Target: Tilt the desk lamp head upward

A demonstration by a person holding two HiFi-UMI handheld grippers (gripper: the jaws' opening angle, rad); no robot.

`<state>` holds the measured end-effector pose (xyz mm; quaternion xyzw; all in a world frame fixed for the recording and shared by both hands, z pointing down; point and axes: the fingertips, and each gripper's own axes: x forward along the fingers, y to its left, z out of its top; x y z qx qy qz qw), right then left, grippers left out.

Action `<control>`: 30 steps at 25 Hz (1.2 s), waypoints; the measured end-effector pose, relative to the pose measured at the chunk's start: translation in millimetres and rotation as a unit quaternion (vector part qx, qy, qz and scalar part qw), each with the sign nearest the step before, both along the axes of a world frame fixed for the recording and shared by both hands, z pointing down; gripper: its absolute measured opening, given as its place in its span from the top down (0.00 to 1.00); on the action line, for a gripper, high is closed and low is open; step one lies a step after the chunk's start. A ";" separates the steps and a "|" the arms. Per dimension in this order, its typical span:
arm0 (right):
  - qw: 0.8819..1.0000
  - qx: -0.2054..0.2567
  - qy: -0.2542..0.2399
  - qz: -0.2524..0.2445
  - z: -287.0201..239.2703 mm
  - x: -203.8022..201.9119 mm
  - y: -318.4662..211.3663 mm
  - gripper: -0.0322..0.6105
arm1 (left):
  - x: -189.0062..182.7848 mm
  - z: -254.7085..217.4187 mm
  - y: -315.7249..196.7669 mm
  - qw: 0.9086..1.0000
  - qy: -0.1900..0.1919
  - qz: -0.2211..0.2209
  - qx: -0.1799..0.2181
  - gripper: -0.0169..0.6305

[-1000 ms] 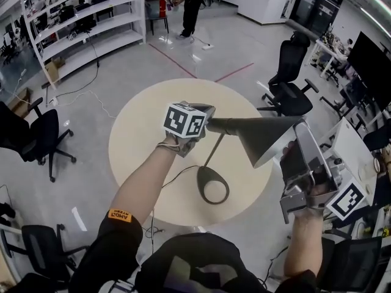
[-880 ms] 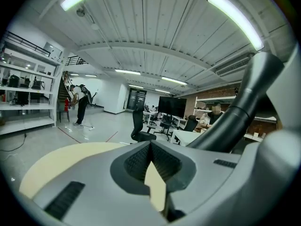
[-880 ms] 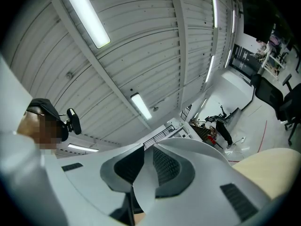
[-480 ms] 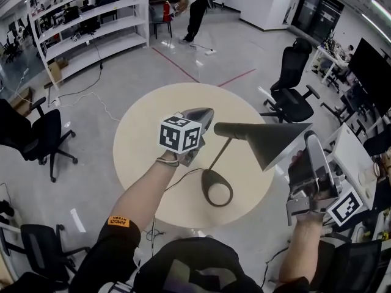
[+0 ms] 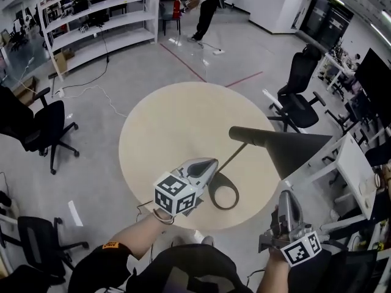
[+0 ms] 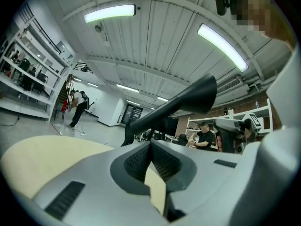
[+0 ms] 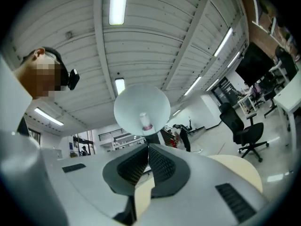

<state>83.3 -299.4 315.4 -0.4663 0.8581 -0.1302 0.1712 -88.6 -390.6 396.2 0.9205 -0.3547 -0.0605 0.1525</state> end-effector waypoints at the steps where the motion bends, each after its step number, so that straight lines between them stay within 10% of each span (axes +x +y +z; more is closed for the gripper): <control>1: 1.000 -0.007 0.020 0.014 15.1 -5.1 1.7 0.92 | -0.8 8.5 10.4 1.000 0.002 0.000 -0.005 0.90; 13: 0.963 -0.161 0.209 0.052 176.8 -67.1 38.5 0.93 | -4.9 127.0 115.9 0.995 -0.056 -0.030 -0.075 0.90; 24: 0.960 -0.118 0.255 0.007 180.7 -82.9 67.9 0.93 | -38.4 116.3 151.6 0.988 -0.074 -0.117 -0.067 0.90; 30: 0.964 -0.106 0.242 0.004 179.4 -25.9 130.6 0.93 | 16.4 108.6 215.4 0.984 -0.078 -0.148 -0.059 0.90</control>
